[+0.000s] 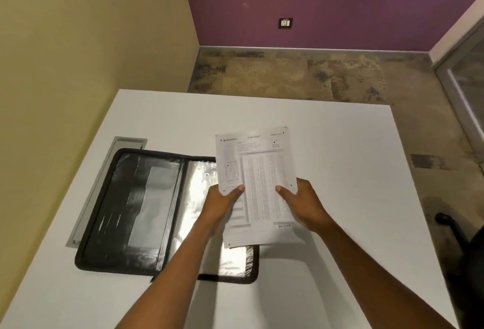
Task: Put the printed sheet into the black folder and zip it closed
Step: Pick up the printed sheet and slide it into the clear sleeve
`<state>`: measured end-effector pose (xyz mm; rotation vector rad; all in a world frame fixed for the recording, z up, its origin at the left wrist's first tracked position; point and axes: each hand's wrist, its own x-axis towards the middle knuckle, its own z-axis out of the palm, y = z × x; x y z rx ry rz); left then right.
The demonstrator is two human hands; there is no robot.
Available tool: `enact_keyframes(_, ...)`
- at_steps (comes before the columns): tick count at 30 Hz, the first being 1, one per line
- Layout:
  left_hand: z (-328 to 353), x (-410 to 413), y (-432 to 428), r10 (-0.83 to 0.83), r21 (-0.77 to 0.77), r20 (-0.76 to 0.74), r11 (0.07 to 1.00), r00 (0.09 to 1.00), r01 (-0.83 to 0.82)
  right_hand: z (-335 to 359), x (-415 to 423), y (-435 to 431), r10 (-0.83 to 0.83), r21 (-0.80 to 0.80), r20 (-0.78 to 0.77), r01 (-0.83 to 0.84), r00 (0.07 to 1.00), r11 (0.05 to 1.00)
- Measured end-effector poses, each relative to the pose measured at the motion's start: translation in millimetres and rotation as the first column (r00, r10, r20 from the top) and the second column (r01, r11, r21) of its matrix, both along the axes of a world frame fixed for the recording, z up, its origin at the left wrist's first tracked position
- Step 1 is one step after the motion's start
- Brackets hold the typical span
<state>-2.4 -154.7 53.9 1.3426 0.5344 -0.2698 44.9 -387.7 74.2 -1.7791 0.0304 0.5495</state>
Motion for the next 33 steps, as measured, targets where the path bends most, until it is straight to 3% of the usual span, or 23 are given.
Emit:
enact_keyframes(3,-8.2,10.9,35.9,0.024,-0.03,-0.035,0.999,0.999,-0.025,-12.0,9.3,28.6,-0.02,-0.011,-0.013,0.02,1.0,1.0)
enact_keyframes(10,-33.2,50.0,108.1,0.154,0.168,-0.123,0.977,0.98,-0.132,-41.3,29.1,68.4,-0.144,-0.078,-0.042,0.141,0.989,0.987)
enact_keyframes(12,-53.4,63.2,127.3,0.114,0.353,-0.073,0.932,0.991,-0.081,-47.4,31.9,75.4,-0.163,-0.076,-0.049,0.159,0.985,0.984)
enact_keyframes(15,-71.3,79.8,147.3,-0.12,0.74,-0.047,0.663,0.992,0.115,-55.5,33.4,84.3,-0.161,-0.119,-0.047,0.155,0.986,0.981)
enact_keyframes(18,-80.3,97.1,159.9,-0.312,0.879,-0.099,0.418,0.945,0.23,-57.1,33.6,91.6,-0.148,-0.131,-0.044,0.141,0.988,0.981)
enact_keyframes(20,-85.2,105.3,166.1,-0.405,0.902,-0.156,0.312,0.901,0.297,-54.3,34.1,95.2,-0.153,-0.123,-0.038,0.147,0.988,0.981)
enact_keyframes(33,-96.9,107.8,185.1,-0.429,0.885,-0.084,0.382,0.899,0.265,-38.4,49.0,102.0,-0.264,-0.083,0.012,0.264,0.964,0.961)
